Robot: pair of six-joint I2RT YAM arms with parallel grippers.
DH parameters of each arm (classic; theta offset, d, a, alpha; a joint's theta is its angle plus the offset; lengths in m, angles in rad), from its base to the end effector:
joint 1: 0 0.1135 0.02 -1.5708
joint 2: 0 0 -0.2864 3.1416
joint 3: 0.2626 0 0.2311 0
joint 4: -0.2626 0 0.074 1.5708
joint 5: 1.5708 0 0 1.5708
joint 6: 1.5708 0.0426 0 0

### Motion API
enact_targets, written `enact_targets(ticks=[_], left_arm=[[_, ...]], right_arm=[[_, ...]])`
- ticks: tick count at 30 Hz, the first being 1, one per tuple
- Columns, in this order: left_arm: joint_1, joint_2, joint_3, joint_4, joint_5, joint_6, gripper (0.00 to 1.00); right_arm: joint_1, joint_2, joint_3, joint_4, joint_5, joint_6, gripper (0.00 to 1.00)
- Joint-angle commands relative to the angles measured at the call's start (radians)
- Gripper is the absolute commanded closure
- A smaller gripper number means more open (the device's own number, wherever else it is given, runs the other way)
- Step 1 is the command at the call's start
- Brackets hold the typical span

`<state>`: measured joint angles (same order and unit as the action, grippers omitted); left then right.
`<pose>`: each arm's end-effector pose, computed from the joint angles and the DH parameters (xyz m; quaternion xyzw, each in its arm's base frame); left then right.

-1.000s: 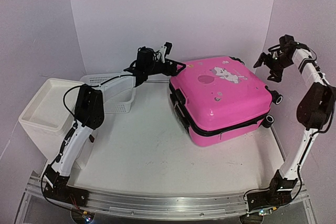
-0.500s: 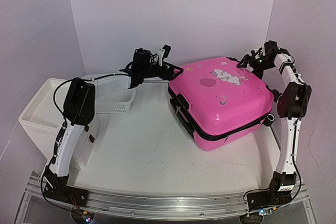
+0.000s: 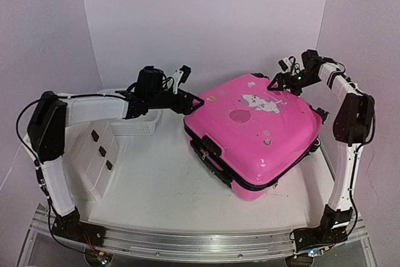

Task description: Open, take out, and arrange the luggage

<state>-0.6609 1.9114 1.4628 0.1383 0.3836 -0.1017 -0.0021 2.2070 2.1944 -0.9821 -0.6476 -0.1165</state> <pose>0.3461 -0.2893 0.3061 0.3268 0.7313 -0.3582 0.4797 0.4730 0.0247 0.3105 -0.1422 0.9023 0.2886 0.2869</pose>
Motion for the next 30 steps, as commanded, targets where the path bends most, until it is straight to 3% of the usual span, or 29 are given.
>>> enact_targets(ticks=[1, 4, 7, 9, 12, 16, 24, 30], left_arm=[[-0.127, -0.191, -0.207, -0.108, 0.118, -0.058, 0.20], [-0.150, -0.351, -0.340, -0.124, 0.120, -0.110, 0.20], [-0.151, -0.474, -0.411, -0.217, 0.089, -0.150, 0.19], [-0.151, -0.525, -0.397, -0.316, 0.050, -0.148, 0.17], [-0.149, -0.539, -0.317, -0.471, -0.034, -0.130, 0.15], [-0.149, -0.531, -0.258, -0.517, -0.061, -0.125, 0.14], [-0.092, -0.490, -0.198, -0.538, -0.118, -0.122, 0.08], [-0.026, -0.416, -0.193, -0.523, 0.009, -0.152, 0.09]], right_arm=[[0.262, -0.100, -0.192, -0.334, -0.210, -0.158, 0.05], [0.295, -0.191, -0.265, -0.333, -0.100, -0.124, 0.02], [0.298, -0.286, -0.303, -0.314, 0.189, 0.075, 0.02], [0.296, -0.368, -0.336, -0.312, 0.344, 0.231, 0.02], [0.297, -0.504, -0.379, -0.311, 0.452, 0.365, 0.02], [0.297, -0.693, -0.500, -0.308, 0.587, 0.487, 0.02], [0.257, -0.972, -0.813, -0.331, 0.568, 0.619, 0.02], [0.186, -1.152, -1.032, -0.266, 0.436, 0.778, 0.02]])
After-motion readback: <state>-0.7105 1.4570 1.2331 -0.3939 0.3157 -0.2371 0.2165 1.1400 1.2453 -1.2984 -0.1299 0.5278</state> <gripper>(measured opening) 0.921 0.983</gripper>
